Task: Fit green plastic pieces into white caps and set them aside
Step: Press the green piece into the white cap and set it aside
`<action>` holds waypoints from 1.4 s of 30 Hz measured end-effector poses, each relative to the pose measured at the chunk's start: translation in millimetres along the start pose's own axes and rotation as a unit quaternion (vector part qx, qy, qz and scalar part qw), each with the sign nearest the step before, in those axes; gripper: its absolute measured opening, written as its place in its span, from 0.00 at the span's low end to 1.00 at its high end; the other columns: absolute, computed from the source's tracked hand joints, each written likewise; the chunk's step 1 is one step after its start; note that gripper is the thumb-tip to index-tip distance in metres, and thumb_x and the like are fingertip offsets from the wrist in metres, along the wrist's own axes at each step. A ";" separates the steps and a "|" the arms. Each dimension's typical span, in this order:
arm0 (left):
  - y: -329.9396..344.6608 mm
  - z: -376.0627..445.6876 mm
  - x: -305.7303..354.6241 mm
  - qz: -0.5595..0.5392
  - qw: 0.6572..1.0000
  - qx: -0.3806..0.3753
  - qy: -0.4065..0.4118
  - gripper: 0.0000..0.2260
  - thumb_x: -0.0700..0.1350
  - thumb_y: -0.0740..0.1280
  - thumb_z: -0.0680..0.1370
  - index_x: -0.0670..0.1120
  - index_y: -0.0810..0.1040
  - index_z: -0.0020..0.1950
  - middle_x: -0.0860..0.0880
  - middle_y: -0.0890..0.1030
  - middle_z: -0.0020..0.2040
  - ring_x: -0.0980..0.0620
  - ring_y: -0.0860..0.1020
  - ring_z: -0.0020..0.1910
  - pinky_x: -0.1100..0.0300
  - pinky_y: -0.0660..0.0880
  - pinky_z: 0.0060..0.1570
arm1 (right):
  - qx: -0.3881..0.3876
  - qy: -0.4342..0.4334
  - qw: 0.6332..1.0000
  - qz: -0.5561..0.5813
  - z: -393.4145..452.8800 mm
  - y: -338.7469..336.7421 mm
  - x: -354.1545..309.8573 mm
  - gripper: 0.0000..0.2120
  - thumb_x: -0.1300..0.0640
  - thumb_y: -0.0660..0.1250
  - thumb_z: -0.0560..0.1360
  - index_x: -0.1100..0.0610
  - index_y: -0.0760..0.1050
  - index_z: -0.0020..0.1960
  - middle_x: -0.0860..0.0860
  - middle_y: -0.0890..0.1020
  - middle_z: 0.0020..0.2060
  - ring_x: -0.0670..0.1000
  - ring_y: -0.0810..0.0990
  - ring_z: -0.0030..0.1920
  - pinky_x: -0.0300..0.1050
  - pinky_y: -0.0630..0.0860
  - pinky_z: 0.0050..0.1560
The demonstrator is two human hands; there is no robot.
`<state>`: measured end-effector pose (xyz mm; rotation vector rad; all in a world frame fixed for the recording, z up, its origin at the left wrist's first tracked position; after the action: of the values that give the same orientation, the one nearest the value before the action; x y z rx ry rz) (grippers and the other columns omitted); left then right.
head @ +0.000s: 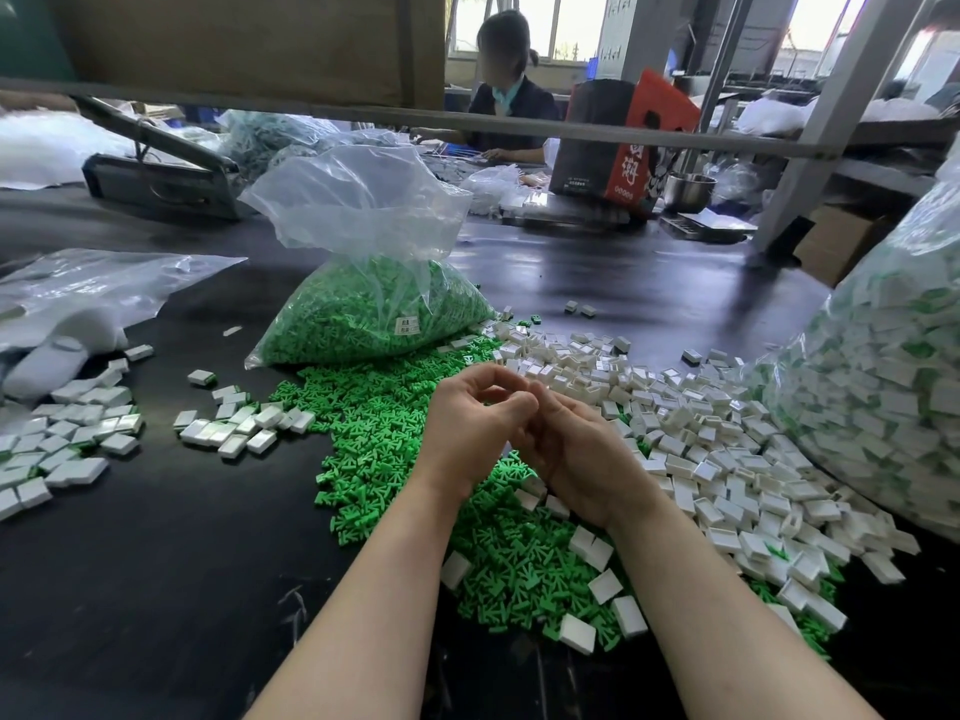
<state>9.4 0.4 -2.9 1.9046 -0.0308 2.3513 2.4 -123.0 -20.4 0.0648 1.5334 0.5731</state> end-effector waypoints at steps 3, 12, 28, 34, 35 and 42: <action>0.0 0.7 -1.0 0.006 1.000 0.011 0.008 0.05 0.40 0.68 0.64 0.43 0.80 0.38 0.52 0.78 0.26 0.55 0.76 0.26 0.60 0.74 0.29 | -0.002 0.003 1.000 0.012 0.5 0.4 0.4 0.16 0.49 0.63 0.78 0.55 0.83 0.59 0.62 0.69 0.56 0.58 0.69 0.53 0.42 0.70 0.52; -1.6 0.8 -1.0 0.020 0.999 0.011 0.026 0.04 0.41 0.69 0.64 0.44 0.81 0.37 0.48 0.80 0.33 0.52 0.77 0.31 0.56 0.75 0.35 | -0.009 0.008 0.999 0.037 1.1 -1.2 1.1 0.16 0.51 0.64 0.78 0.56 0.82 0.60 0.60 0.71 0.55 0.51 0.72 0.49 0.38 0.74 0.49; -9.0 0.9 -1.2 -0.099 0.994 -0.015 -0.033 0.02 0.38 0.71 0.75 0.42 0.84 0.45 0.47 0.85 0.37 0.52 0.77 0.29 0.61 0.77 0.31 | 0.006 0.020 0.998 0.062 1.1 3.0 -1.8 0.19 0.47 0.58 0.77 0.60 0.80 0.47 0.56 0.78 0.34 0.50 0.78 0.35 0.39 0.75 0.40; -12.0 1.3 0.2 -0.081 0.996 -0.018 -0.039 0.02 0.40 0.72 0.74 0.44 0.85 0.43 0.46 0.84 0.36 0.52 0.79 0.31 0.59 0.76 0.35 | 0.022 0.012 1.000 0.012 2.3 2.4 -2.2 0.17 0.47 0.59 0.77 0.60 0.77 0.49 0.56 0.78 0.33 0.50 0.75 0.34 0.39 0.70 0.36; -12.5 1.1 0.4 -0.078 0.996 -0.018 -0.039 0.02 0.40 0.72 0.74 0.43 0.85 0.43 0.46 0.84 0.36 0.52 0.78 0.30 0.59 0.76 0.36 | 0.027 0.007 1.000 -0.006 2.5 2.0 -2.1 0.17 0.47 0.59 0.77 0.61 0.77 0.49 0.56 0.78 0.34 0.50 0.75 0.33 0.39 0.69 0.34; -21.5 3.3 4.9 0.017 0.999 0.028 -0.002 0.02 0.39 0.73 0.74 0.45 0.85 0.45 0.48 0.85 0.37 0.55 0.81 0.36 0.66 0.76 0.35 | 0.094 -0.051 0.989 -0.099 2.6 -2.3 -2.5 0.07 0.60 0.64 0.79 0.64 0.77 0.50 0.57 0.80 0.36 0.50 0.74 0.32 0.37 0.70 0.28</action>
<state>13.8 21.8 1.4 1.9495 0.0015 2.3942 5.7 -125.2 -18.9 0.0827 1.4697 0.2629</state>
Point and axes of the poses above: each hand's wrist, its own z-axis towards the middle knuckle, its own y-axis out of the palm, x = y × z, the point moved 1 cm from there along z, towards the middle knuckle
